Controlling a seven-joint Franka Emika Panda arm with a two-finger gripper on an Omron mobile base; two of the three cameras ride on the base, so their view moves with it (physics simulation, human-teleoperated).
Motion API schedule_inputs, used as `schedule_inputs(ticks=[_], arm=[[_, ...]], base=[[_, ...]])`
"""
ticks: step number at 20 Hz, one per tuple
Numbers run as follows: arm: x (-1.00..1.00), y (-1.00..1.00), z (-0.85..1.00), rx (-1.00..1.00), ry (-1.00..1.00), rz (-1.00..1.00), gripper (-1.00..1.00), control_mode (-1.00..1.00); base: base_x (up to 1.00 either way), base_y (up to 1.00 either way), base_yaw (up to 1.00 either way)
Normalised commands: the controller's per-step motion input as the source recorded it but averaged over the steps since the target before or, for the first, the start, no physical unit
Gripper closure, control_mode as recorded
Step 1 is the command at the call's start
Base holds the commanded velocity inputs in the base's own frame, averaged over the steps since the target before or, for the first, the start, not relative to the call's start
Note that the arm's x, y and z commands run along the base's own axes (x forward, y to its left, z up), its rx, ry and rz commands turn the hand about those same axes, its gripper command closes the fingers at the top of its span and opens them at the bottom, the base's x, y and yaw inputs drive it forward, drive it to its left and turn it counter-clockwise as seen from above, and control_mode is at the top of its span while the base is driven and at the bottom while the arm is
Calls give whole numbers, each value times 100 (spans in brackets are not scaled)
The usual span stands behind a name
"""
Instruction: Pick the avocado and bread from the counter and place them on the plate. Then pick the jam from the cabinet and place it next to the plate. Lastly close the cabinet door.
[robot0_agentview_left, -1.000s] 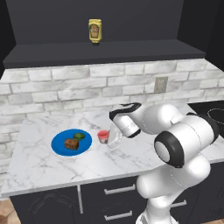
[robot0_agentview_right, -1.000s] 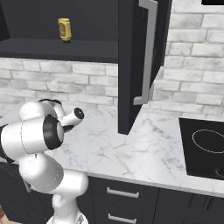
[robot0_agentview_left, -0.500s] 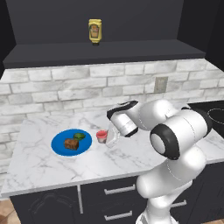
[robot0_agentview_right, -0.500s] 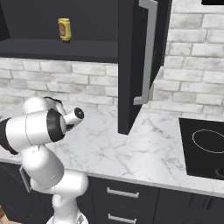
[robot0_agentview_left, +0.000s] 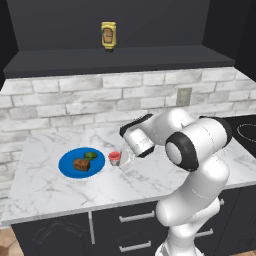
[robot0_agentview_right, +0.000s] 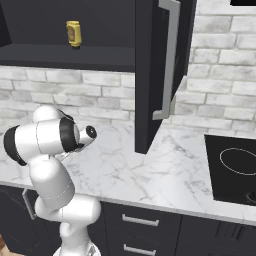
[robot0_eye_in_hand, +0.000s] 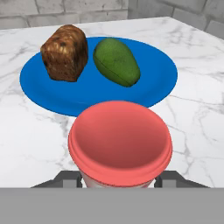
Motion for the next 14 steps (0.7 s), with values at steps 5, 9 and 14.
schedule_inputs(ticks=[5, 9, 14], arm=[[14, 8, -25, 0, 0, 0, 100, -100], [8, 3, -23, 0, 0, 0, 100, -100], [1, 0, -21, 0, 0, 0, 100, -100]], base=[[0, 0, 0], [0, 0, 0], [0, 0, 0]])
